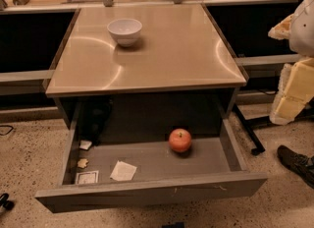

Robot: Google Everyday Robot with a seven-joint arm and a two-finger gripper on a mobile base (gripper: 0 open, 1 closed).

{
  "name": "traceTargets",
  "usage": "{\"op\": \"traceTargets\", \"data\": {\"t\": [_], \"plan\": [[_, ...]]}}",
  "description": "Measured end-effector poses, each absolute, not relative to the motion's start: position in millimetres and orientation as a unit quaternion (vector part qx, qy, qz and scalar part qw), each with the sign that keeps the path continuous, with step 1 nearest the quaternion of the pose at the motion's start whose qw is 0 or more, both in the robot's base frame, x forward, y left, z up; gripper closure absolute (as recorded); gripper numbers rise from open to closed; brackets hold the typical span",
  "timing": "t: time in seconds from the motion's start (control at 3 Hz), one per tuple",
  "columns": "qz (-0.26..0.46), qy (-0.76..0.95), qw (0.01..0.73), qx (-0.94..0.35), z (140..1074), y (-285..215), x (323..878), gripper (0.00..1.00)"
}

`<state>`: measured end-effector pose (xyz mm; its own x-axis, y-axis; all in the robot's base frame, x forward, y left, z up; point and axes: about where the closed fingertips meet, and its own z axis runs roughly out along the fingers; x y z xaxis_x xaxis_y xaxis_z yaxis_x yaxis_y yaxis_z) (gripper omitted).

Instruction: Pick apple from top drawer and place on counter

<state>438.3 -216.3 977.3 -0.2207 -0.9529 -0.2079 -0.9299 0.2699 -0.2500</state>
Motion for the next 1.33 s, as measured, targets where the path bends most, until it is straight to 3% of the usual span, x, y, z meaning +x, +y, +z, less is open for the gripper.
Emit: {"op": "traceTargets", "data": {"t": [0.33,1.33], "plan": [[-0.036,0.780,0.161,-0.603,977,-216,438,0.00],[0.029,0.765,0.215,-0.606,894,-175,462,0.66]]}}
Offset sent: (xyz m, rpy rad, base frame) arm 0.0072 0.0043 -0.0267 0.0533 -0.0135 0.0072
